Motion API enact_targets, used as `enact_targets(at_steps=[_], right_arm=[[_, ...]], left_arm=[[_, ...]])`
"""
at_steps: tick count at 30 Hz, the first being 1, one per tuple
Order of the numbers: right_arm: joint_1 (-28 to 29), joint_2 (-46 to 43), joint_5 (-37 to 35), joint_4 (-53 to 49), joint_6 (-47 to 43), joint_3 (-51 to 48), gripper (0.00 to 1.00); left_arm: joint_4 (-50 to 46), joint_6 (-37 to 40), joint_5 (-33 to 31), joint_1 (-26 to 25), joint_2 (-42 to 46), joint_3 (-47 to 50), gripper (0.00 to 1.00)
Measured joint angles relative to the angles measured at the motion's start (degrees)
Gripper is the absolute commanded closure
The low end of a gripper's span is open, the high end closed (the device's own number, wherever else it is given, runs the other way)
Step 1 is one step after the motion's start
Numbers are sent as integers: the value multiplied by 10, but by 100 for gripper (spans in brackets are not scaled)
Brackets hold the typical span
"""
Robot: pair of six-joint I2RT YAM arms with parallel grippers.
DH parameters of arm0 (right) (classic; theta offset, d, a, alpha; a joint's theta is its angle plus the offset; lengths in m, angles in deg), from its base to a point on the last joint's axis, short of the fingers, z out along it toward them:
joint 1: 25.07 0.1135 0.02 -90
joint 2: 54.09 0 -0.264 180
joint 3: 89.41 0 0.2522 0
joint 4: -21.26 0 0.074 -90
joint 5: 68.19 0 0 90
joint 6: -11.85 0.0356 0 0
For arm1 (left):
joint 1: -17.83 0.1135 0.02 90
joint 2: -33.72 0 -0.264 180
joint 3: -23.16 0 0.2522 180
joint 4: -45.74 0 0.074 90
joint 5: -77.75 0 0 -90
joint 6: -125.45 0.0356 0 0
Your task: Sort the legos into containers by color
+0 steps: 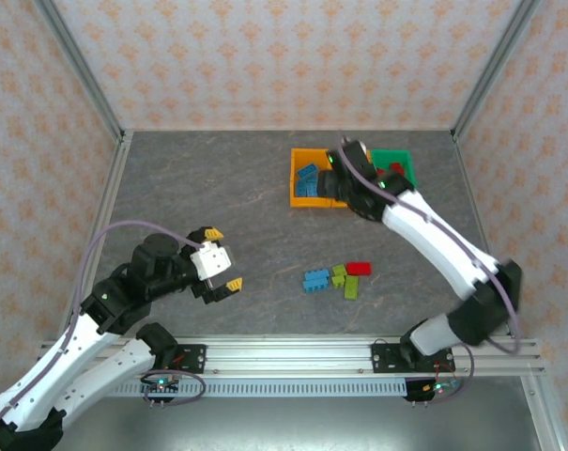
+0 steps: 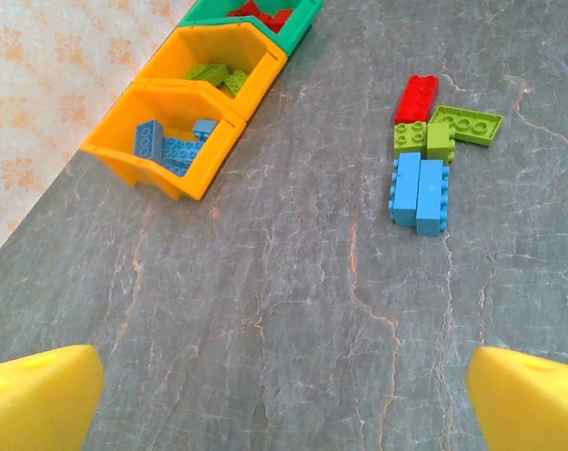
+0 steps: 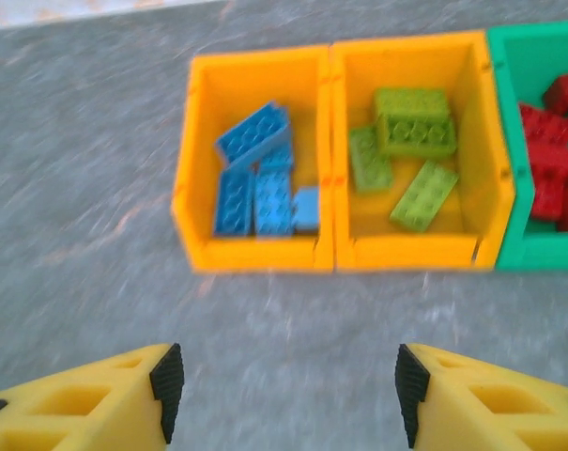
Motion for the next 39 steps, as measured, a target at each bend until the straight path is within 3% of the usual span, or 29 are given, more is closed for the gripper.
enact_targets(at_steps=[2,5,12,16,32,39], right_arm=[[55,-63,-4,-7,39,-64,38],[110,-81,-7,-24,95,-120,38],[203,12,29,-34,203,-185,29],[206,82,33,-35,235,-184,22],[206,158,57,-20,266,-186,21],[206,180,69,-4,266,-192,29]], left_arm=[[1,0,0,0,-9,0,0],[1,0,4,3,-28,0,0],[1,-4,15,4,-65,0,0],[1,-4,15,4,-61,0,0],[1,-4,15,4,-53,0,0],[1,-4,15,4,-53,0,0]])
